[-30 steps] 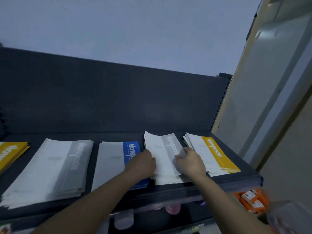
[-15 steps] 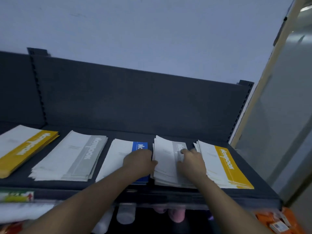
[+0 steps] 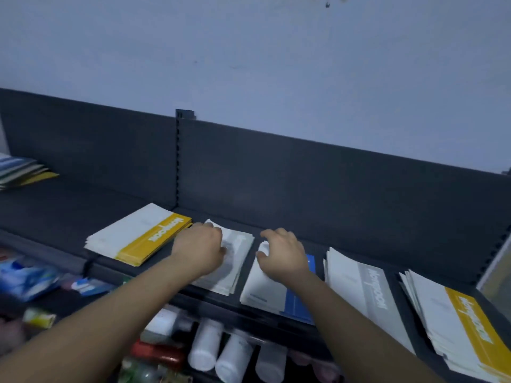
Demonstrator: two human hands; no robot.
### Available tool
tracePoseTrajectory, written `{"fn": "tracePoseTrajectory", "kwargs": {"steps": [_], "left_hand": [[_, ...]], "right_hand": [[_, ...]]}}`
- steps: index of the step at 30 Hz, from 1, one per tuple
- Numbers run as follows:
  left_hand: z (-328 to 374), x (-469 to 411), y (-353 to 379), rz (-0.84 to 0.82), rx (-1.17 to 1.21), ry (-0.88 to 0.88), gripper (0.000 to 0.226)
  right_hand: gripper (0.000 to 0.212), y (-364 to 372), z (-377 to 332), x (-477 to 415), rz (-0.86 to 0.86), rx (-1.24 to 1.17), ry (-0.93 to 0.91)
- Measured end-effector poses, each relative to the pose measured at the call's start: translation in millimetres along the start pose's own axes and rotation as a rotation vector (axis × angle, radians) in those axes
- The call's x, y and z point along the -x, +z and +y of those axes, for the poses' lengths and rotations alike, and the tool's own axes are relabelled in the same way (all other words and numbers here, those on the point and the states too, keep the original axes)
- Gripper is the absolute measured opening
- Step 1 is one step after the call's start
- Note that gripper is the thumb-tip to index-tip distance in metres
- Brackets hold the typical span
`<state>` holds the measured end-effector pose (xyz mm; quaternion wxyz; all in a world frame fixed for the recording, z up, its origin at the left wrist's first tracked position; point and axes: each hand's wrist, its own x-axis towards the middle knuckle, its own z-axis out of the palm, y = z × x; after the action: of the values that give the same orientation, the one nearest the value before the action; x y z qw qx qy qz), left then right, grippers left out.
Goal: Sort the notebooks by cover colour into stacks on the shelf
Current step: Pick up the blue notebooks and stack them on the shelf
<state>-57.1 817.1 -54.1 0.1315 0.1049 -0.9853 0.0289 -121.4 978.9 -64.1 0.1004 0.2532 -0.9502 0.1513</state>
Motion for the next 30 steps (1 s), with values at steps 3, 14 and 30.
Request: {"fn": "tracePoseTrajectory", "kwargs": {"steps": [3, 14, 30], "left_hand": [[-50, 8, -5, -0.005, -0.06, -0.079, 0.038], [-260, 44, -13, 0.002, -0.209, -0.26, 0.038], [-507, 76, -10, -0.035, -0.253, -0.491, 0.03]], "right_hand": [[0.042, 12, -49, -18, -0.038, 0.011, -0.096], [0.047, 74, -236, -80, -0.129, 0.028, -0.317], [0.051, 159, -467, -160, -0.176, 0.033, -0.498]]}}
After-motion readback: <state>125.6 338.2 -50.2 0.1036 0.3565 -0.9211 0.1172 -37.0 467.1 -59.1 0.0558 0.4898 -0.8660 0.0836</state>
